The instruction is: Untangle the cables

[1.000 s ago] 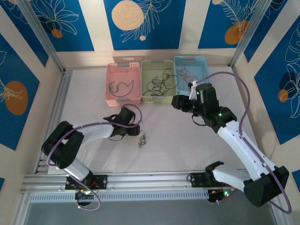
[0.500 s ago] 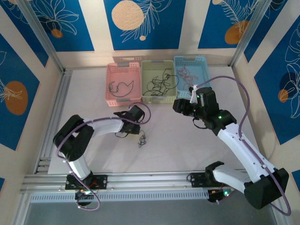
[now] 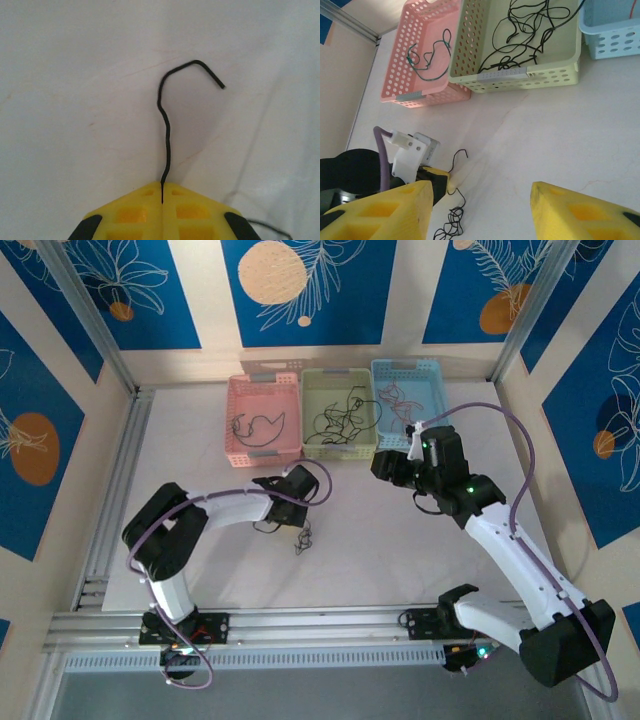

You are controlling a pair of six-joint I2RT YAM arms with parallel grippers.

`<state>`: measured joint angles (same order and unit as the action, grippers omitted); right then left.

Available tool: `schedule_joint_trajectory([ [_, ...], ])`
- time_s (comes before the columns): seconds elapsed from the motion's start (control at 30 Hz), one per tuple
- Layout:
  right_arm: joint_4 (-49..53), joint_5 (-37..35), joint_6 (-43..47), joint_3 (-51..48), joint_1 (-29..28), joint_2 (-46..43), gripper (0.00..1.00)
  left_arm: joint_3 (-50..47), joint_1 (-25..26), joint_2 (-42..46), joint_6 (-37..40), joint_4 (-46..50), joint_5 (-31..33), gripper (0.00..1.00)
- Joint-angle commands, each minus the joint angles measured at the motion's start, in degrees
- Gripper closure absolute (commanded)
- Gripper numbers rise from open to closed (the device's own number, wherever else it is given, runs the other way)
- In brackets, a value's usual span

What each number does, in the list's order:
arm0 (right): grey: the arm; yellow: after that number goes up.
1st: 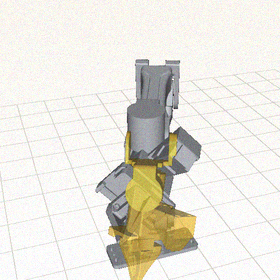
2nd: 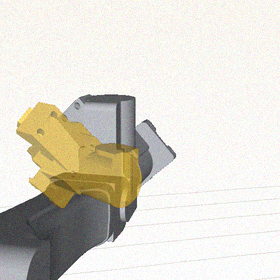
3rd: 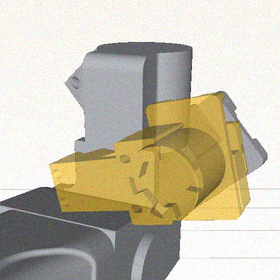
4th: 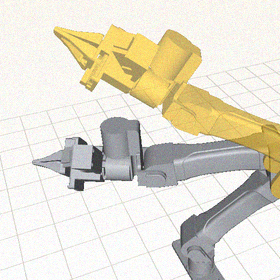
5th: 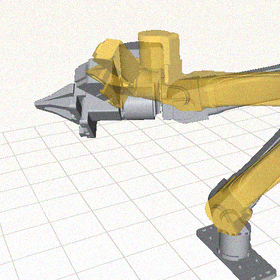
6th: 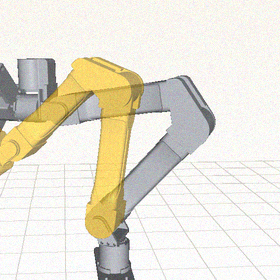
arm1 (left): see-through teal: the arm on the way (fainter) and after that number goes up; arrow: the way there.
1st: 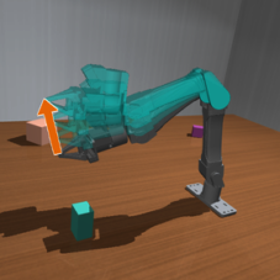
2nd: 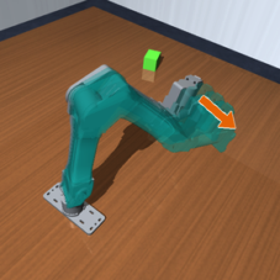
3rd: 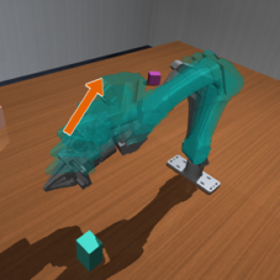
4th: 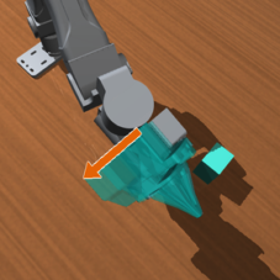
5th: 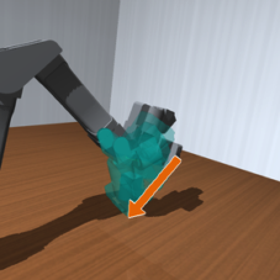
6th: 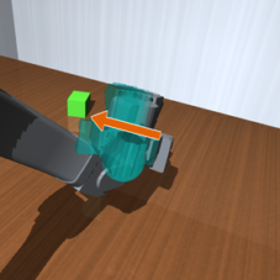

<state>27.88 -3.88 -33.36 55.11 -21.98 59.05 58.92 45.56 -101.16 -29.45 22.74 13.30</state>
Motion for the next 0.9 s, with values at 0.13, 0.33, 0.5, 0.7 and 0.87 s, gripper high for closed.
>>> schedule_joint_trajectory([
  [0.13,-0.32,1.94,-0.82,-2.06,0.35,-1.13,0.46,-2.40,1.02,17.10,1.79,-2.98,-1.17,1.00],
  [0.33,-3.71,6.75,0.35,-4.52,0.22,-2.38,0.49,-3.15,1.04,30.55,3.99,-4.75,-4.10,1.00],
  [0.5,-9.64,14.23,2.94,-7.02,-1.27,-3.32,0.48,-1.02,1.02,38.59,4.40,-3.63,-6.73,1.00],
  [0.7,-21.14,23.98,7.70,-10.72,-6.38,-3.84,0.37,4.94,0.51,42.25,2.18,0.04,-10.46,1.00],
  [0.87,-31.10,27.64,14.25,-14.13,-13.42,-3.59,0.28,9.17,0.57,42.97,-0.55,2.04,-12.44,1.00],
])
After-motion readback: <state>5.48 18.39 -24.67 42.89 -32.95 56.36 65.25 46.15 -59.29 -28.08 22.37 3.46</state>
